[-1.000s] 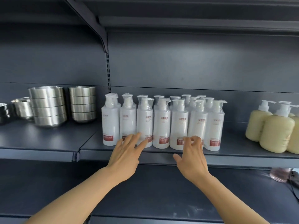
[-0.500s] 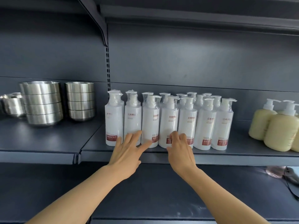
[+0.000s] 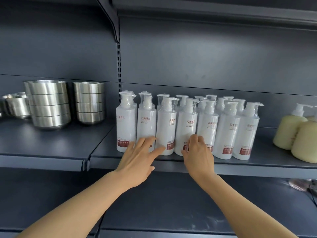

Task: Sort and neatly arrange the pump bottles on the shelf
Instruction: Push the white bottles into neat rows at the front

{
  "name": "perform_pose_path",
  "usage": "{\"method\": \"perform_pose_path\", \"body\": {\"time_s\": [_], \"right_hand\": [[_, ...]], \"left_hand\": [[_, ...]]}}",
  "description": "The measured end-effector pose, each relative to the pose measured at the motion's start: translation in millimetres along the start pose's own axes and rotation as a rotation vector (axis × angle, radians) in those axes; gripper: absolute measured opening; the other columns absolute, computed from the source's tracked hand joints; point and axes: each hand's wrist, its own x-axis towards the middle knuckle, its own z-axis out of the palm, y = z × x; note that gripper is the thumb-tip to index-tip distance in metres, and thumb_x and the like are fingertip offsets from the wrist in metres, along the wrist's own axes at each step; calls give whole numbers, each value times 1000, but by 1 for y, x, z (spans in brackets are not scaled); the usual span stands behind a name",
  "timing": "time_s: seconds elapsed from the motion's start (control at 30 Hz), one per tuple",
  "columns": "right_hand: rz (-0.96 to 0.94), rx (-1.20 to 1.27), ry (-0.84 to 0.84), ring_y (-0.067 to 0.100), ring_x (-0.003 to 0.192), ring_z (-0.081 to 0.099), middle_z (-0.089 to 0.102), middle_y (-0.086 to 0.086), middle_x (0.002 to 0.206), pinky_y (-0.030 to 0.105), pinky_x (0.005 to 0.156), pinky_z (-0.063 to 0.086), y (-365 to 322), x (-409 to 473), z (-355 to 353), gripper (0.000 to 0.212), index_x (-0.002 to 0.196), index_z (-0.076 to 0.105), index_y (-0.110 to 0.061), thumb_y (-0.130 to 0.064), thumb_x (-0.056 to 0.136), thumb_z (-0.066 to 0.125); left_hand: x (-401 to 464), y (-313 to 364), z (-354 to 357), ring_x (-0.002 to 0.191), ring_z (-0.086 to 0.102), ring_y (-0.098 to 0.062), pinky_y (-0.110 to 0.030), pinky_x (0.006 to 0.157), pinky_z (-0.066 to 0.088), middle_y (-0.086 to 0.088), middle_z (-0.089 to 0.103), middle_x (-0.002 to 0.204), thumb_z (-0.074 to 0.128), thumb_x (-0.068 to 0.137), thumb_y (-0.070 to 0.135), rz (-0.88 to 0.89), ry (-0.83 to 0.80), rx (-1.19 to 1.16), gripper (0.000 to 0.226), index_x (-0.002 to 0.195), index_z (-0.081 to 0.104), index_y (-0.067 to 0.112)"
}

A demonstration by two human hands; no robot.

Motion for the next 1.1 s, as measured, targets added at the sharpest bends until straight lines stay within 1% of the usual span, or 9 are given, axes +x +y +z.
{"method": "perform_pose_path", "body": {"time_s": [0.07, 0.13, 0.27, 0.37, 0.43, 0.5, 0.57, 0.7, 1.1], "right_hand": [[-38, 43, 30, 24, 75, 55, 50, 6, 104, 28, 56, 35, -7, -4, -3, 17, 101, 47, -7, -15, 90, 57], [-82, 71, 65, 25, 77, 57, 50, 6, 103, 28, 56, 35, -16, -4, -6, 17, 101, 48, -7, -13, 88, 58], [-252, 118, 298, 28, 73, 56, 56, 11, 94, 29, 51, 38, -29, 17, -24, 28, 94, 57, -4, 1, 70, 71], [-396, 24, 427, 34, 83, 57, 60, 14, 94, 38, 66, 48, -39, 46, -43, 37, 97, 62, -3, -2, 63, 79], [-433, -91, 397, 35, 98, 54, 62, 13, 106, 42, 81, 45, -47, 67, -56, 41, 110, 62, -6, -12, 72, 76], [-443, -171, 256, 31, 117, 44, 59, 9, 123, 40, 94, 35, -53, 87, -65, 42, 128, 55, -14, -23, 87, 63], [-461, -224, 110, 27, 126, 37, 58, 4, 129, 37, 101, 28, -56, 104, -69, 41, 134, 50, -22, -31, 94, 50], [-500, -274, -17, 28, 116, 45, 66, 4, 114, 36, 96, 30, -64, 121, -69, 30, 120, 60, -22, -29, 95, 46], [-412, -190, 20, 30, 100, 50, 67, 12, 100, 33, 85, 37, -71, 124, -64, 27, 102, 66, -7, -27, 92, 51]], "left_hand": [[-1, -7, -3, 111, 54, -26, -39, 82, 51, -7, 50, 128, 82, 63, 27, -14, 51, 12, 70, 127, 54, 23], [-1, -14, -5, 93, 60, -26, -36, 67, 54, -8, 58, 113, 89, 49, 24, -43, 98, 22, 69, 113, 62, 18], [2, -23, -15, 91, 59, -28, -37, 67, 53, -12, 57, 114, 88, 49, 17, -82, 173, 29, 62, 106, 62, 16], [7, -29, -18, 93, 59, -30, -38, 68, 54, -15, 56, 117, 88, 46, 12, -106, 212, 57, 69, 108, 61, 14], [13, -30, -23, 94, 59, -30, -37, 69, 54, -15, 55, 119, 88, 42, 9, -109, 241, 67, 73, 109, 61, 14], [20, -31, -26, 94, 57, -29, -37, 70, 53, -13, 52, 119, 88, 39, 8, -114, 271, 74, 76, 110, 61, 14], [25, -32, -29, 94, 57, -28, -37, 72, 52, -12, 49, 119, 87, 38, 6, -132, 292, 77, 77, 110, 60, 15], [29, -35, -30, 93, 57, -30, -38, 72, 50, -14, 47, 122, 88, 35, 4, -163, 299, 90, 81, 109, 59, 15], [29, -37, -24, 96, 54, -32, -39, 77, 48, -16, 40, 129, 84, 34, -1, -149, 307, 118, 86, 113, 54, 17]]}}
